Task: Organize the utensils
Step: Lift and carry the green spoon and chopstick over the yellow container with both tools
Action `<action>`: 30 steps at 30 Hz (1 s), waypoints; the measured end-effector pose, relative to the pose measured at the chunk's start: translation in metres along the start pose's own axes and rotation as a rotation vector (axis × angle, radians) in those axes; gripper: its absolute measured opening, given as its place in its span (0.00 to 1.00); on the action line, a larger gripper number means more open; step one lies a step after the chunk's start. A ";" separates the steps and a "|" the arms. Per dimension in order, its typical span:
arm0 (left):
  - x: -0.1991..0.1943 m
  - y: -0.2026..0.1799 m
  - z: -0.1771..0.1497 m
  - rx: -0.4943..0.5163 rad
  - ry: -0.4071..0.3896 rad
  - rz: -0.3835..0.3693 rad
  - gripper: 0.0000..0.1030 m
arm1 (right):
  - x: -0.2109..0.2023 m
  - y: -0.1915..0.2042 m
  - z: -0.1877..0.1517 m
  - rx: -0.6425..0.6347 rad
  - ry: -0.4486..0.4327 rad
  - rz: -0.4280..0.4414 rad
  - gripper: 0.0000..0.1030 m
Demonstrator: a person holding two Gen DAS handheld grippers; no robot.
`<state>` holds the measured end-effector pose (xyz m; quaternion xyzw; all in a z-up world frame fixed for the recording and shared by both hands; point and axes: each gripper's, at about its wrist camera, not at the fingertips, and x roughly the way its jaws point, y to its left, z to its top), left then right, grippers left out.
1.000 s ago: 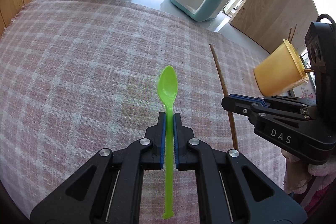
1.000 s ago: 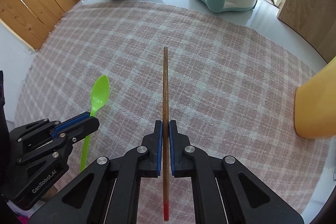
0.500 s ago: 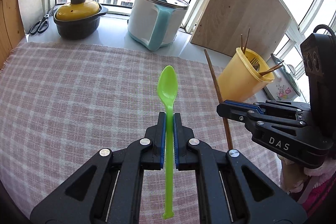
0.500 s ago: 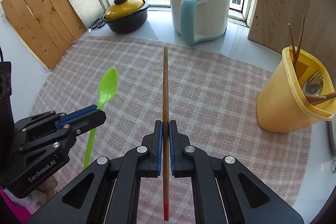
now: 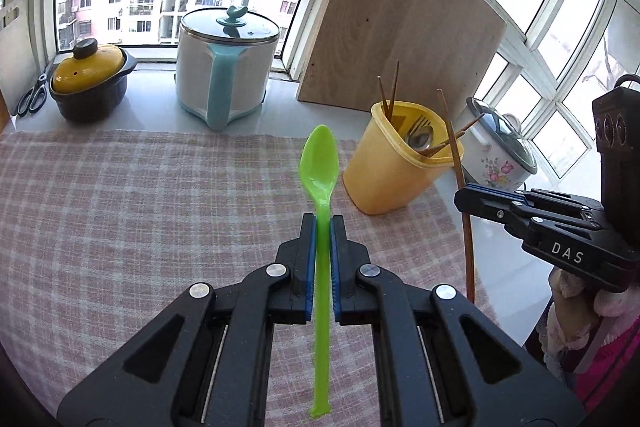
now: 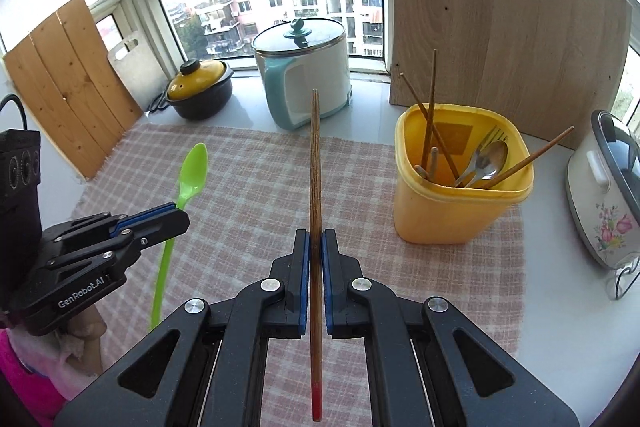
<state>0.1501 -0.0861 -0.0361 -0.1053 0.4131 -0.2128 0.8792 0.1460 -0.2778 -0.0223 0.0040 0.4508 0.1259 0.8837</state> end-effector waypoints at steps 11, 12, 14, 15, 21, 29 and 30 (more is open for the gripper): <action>0.018 -0.042 0.040 0.074 -0.034 -0.069 0.04 | -0.040 -0.063 0.008 0.098 -0.087 -0.081 0.04; 0.022 -0.044 0.046 0.068 -0.034 -0.088 0.04 | -0.042 -0.068 0.010 0.107 -0.096 -0.083 0.04; 0.030 -0.048 0.057 0.055 -0.032 -0.113 0.04 | -0.044 -0.076 0.014 0.120 -0.110 -0.088 0.04; 0.034 -0.050 0.062 0.052 -0.033 -0.120 0.04 | -0.044 -0.079 0.016 0.123 -0.115 -0.091 0.04; 0.056 -0.064 0.098 0.043 -0.050 -0.159 0.04 | -0.035 -0.099 0.034 0.147 -0.127 -0.100 0.04; 0.088 -0.082 0.136 0.053 -0.079 -0.165 0.04 | -0.021 -0.121 0.067 0.173 -0.156 -0.098 0.04; 0.093 -0.085 0.140 0.058 -0.080 -0.166 0.04 | -0.020 -0.123 0.071 0.176 -0.161 -0.099 0.04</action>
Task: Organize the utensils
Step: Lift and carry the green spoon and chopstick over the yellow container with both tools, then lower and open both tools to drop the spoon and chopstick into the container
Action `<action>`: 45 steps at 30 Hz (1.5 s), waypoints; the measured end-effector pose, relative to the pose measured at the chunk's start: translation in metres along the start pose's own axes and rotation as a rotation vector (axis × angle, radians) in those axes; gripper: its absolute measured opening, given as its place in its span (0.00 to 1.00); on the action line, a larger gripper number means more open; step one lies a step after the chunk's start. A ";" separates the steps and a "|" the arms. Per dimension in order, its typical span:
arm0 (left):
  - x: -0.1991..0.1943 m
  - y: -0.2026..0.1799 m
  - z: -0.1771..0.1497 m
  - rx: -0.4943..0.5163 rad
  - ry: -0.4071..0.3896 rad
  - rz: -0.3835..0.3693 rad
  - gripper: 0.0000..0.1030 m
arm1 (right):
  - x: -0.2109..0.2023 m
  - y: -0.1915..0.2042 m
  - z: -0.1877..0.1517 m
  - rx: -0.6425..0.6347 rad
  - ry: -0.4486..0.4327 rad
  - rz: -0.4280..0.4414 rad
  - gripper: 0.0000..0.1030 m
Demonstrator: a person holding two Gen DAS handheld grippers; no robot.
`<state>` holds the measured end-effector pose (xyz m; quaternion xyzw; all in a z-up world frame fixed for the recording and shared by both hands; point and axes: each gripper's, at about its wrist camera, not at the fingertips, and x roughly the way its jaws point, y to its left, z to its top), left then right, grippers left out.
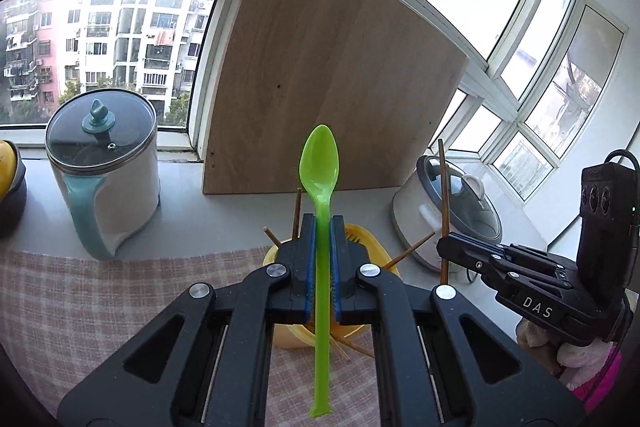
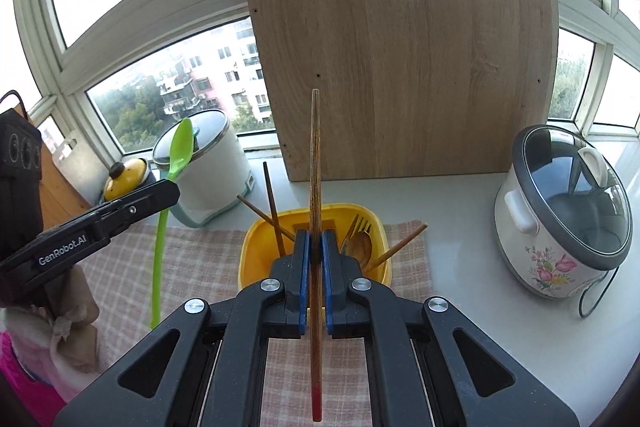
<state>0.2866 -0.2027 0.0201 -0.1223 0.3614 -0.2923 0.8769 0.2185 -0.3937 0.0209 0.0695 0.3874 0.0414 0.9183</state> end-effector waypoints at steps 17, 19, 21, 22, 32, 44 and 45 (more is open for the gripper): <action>0.071 0.002 0.026 0.015 0.015 -0.027 0.04 | 0.049 -0.014 0.042 0.035 -0.035 0.010 0.04; 0.075 0.005 0.027 0.012 0.018 -0.024 0.04 | 0.054 -0.014 0.044 0.036 -0.039 0.009 0.04; 0.080 0.007 0.027 0.007 0.018 -0.025 0.04 | 0.059 -0.015 0.045 0.035 -0.040 0.007 0.04; 0.082 0.007 0.026 0.008 0.020 -0.023 0.04 | 0.061 -0.016 0.044 0.034 -0.039 0.007 0.04; 0.086 0.010 0.019 0.026 0.046 -0.022 0.04 | 0.075 -0.030 0.032 0.054 0.003 0.002 0.04; 0.063 0.012 0.009 0.052 0.036 0.005 0.04 | 0.063 -0.027 0.010 0.017 0.032 -0.043 0.24; 0.061 0.012 0.008 0.057 0.037 0.009 0.04 | 0.062 -0.025 0.008 0.014 0.034 -0.043 0.24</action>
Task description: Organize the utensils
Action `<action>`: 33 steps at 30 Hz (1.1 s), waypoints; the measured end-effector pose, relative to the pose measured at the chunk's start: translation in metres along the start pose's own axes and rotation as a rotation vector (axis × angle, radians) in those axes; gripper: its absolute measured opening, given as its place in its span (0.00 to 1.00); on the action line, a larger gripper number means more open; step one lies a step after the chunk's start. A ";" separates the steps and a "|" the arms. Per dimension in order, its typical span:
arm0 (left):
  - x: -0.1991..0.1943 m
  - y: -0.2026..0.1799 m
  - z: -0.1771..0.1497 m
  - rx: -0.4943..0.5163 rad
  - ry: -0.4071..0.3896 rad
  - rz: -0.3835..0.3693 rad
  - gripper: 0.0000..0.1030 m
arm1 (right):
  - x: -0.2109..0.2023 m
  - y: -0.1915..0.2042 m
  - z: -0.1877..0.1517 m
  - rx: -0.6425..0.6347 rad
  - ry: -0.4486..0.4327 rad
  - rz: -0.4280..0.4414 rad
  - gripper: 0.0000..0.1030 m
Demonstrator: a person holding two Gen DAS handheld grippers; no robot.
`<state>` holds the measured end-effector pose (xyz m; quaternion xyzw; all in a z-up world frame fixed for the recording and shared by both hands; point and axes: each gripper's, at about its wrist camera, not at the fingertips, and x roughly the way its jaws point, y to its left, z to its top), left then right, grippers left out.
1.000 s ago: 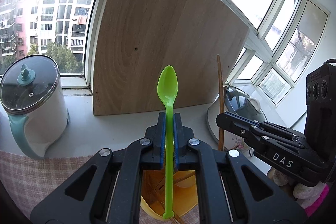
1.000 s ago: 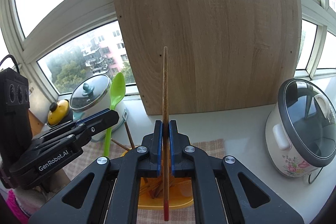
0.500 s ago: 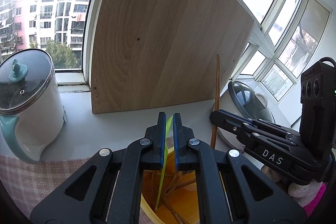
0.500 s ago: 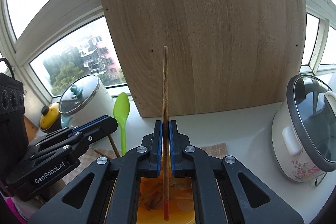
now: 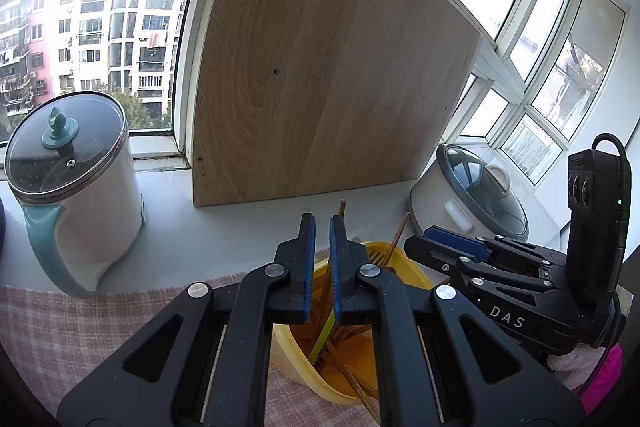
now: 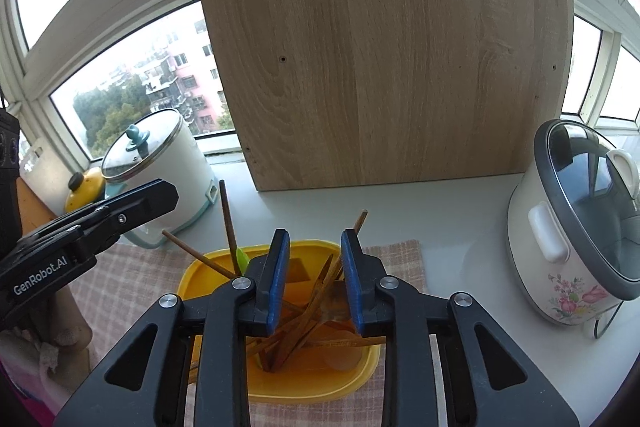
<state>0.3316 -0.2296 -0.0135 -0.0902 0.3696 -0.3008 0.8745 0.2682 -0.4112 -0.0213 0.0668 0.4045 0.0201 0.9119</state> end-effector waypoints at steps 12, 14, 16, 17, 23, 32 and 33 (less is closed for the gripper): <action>-0.036 -0.013 -0.016 0.050 -0.021 0.031 0.04 | -0.027 0.022 -0.011 -0.040 -0.032 -0.036 0.24; -0.045 -0.015 -0.018 0.057 -0.028 0.038 0.04 | -0.035 0.024 -0.014 -0.046 -0.044 -0.045 0.24; -0.054 -0.019 -0.022 0.070 -0.031 0.045 0.04 | -0.042 0.027 -0.016 -0.042 -0.053 -0.047 0.24; -0.059 -0.021 -0.024 0.075 -0.035 0.047 0.04 | -0.047 0.028 -0.018 -0.040 -0.057 -0.046 0.24; -0.094 -0.031 -0.039 0.106 -0.064 0.062 0.27 | -0.079 0.036 -0.035 -0.035 -0.099 -0.058 0.32; -0.143 -0.046 -0.072 0.151 -0.094 0.113 0.65 | -0.122 0.049 -0.063 -0.045 -0.147 -0.078 0.58; -0.149 -0.048 -0.076 0.151 -0.097 0.119 0.67 | -0.126 0.050 -0.066 -0.045 -0.152 -0.079 0.61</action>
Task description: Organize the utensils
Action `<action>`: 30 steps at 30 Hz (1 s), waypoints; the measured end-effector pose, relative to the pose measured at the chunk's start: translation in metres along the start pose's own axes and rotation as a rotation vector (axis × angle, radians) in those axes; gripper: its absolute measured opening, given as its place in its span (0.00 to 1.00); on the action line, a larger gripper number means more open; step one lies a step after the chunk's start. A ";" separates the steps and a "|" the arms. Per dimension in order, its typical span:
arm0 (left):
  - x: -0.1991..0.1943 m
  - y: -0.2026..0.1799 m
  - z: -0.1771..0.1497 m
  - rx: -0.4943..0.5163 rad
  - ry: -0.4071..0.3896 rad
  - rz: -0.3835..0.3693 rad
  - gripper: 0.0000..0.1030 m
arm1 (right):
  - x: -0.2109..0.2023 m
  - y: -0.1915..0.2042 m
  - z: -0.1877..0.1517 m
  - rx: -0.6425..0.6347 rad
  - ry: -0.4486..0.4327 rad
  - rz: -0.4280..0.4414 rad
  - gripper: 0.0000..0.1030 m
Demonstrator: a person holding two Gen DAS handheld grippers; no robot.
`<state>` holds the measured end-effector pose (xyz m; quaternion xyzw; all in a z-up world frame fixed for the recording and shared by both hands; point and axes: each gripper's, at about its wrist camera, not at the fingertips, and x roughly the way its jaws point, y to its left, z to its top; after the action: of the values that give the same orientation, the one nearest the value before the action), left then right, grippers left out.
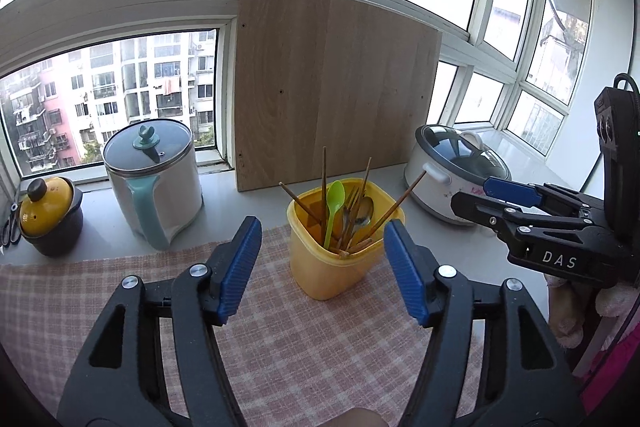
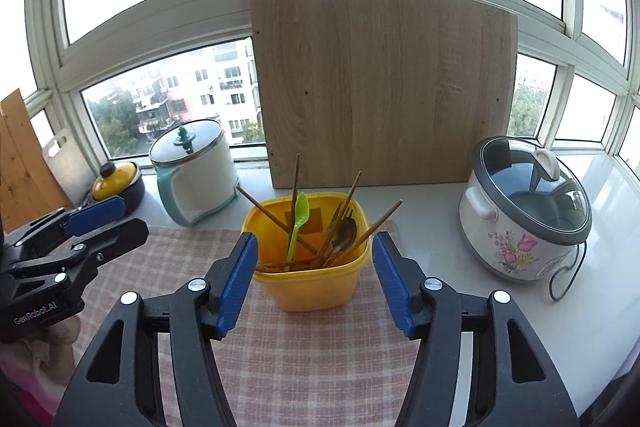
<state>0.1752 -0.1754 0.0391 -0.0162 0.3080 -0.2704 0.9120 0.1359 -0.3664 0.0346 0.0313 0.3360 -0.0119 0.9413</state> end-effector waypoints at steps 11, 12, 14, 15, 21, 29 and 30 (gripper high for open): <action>-0.041 -0.022 -0.023 0.050 -0.025 0.076 0.92 | -0.044 0.003 -0.017 -0.007 -0.071 -0.036 0.78; -0.043 -0.024 -0.024 0.051 -0.026 0.078 0.92 | -0.045 0.003 -0.018 -0.005 -0.072 -0.035 0.78; -0.046 -0.027 -0.026 0.056 -0.026 0.086 0.93 | -0.048 0.002 -0.020 -0.003 -0.076 -0.043 0.78; -0.048 -0.029 -0.027 0.060 -0.027 0.094 0.93 | -0.050 0.001 -0.021 -0.002 -0.078 -0.051 0.78; -0.055 -0.034 -0.030 0.062 -0.045 0.137 0.99 | -0.055 0.000 -0.026 -0.001 -0.091 -0.070 0.78; -0.059 -0.037 -0.030 0.050 -0.040 0.157 1.00 | -0.062 -0.001 -0.031 0.004 -0.107 -0.075 0.78; -0.059 -0.037 -0.031 0.050 -0.039 0.160 1.00 | -0.062 -0.001 -0.031 0.002 -0.108 -0.076 0.78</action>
<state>0.1001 -0.1732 0.0545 0.0259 0.2838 -0.2037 0.9366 0.0682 -0.3649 0.0500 0.0190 0.2859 -0.0496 0.9568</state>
